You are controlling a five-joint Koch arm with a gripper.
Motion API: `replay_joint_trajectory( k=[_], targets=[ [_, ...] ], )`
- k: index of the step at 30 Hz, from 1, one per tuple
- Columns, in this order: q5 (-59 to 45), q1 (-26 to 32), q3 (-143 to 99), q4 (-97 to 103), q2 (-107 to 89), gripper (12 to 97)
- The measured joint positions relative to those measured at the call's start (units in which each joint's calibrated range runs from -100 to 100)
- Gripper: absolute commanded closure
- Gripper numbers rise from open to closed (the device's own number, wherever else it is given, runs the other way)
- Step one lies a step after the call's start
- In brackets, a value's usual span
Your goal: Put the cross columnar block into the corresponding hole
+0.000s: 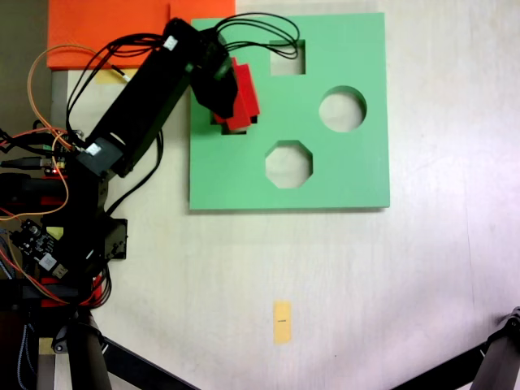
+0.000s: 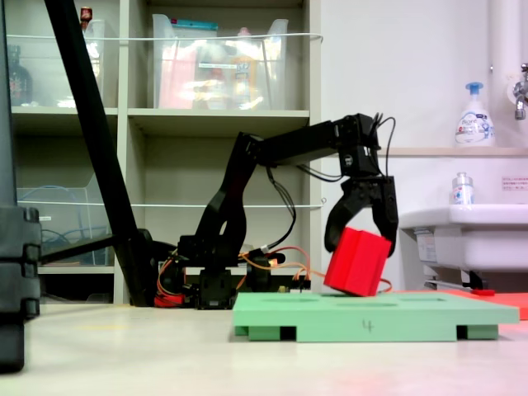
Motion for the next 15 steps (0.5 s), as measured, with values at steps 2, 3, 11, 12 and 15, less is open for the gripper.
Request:
replay_joint_trajectory(
  k=[2, 3, 11, 12, 15],
  targets=[
    [0.44, 0.0, -0.69, 0.0, -0.41, 66.4],
    [0.83, 0.0, -1.27, 0.1, -0.82, 66.4],
    [4.54, 0.73, -7.25, 0.78, -5.47, 66.2],
    [5.03, 0.93, -7.74, 0.78, -5.75, 66.2],
    [6.79, 1.51, -8.82, 0.98, -6.7, 66.2]
  ],
)
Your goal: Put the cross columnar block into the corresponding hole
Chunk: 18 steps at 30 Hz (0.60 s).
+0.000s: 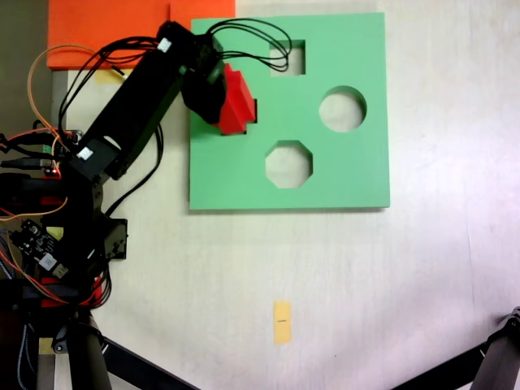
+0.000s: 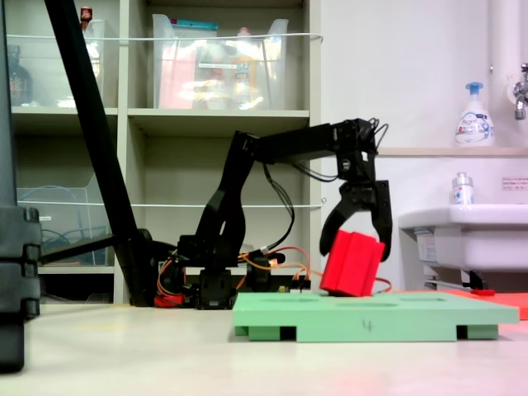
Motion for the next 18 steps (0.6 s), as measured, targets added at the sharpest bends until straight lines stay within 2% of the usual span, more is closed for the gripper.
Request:
replay_joint_trajectory(
  k=[9, 18],
  targets=[
    [0.54, 0.15, -0.39, 0.0, -1.23, 66.1],
    [-3.57, -0.59, -2.06, 1.66, -1.37, 62.9]
  ],
)
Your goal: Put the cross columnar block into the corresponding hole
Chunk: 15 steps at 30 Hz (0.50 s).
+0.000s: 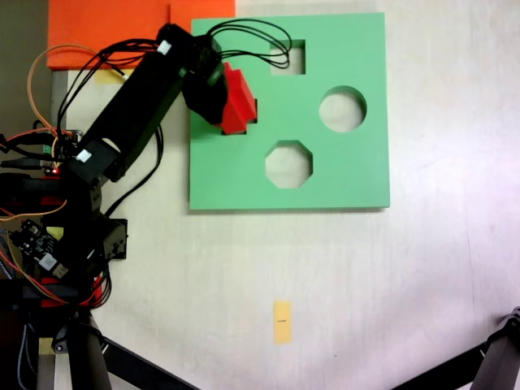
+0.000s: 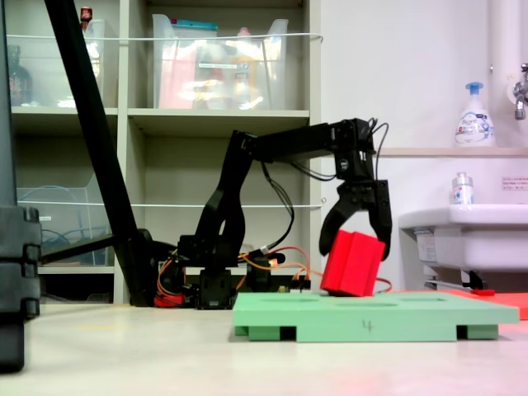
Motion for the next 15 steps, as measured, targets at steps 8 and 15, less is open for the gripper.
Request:
replay_joint_trajectory(
  k=[8, 15],
  targets=[
    [1.9, 0.15, -0.1, 0.59, -0.27, 61.9],
    [3.57, 0.34, -0.49, 0.88, -2.19, 61.7]
  ],
)
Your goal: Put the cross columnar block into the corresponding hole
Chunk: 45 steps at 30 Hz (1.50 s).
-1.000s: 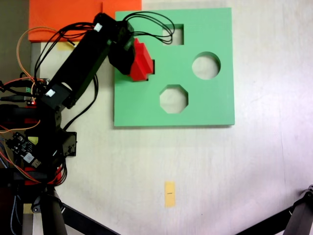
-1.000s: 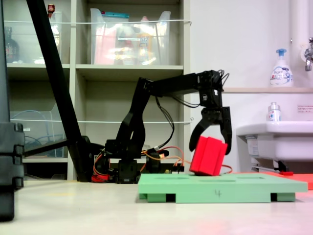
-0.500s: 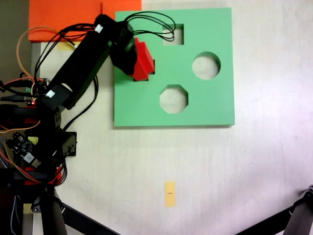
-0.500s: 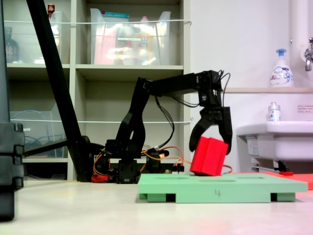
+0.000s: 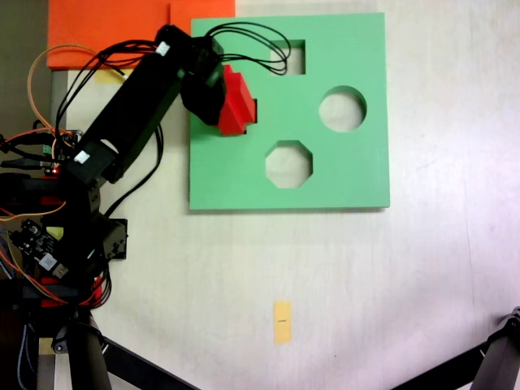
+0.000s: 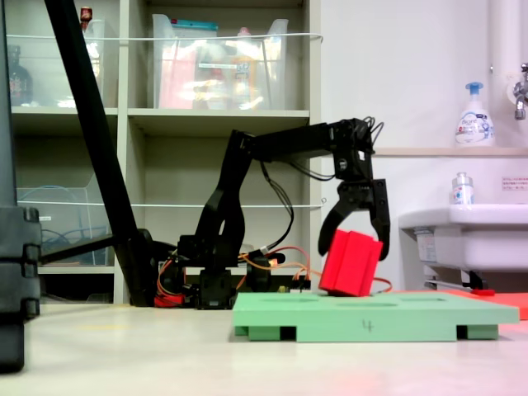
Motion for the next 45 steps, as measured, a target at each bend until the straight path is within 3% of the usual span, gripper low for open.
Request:
replay_joint_trajectory(
  k=[45],
  targets=[
    [1.66, -0.59, -1.08, 3.72, 0.0, 60.3]
  ],
)
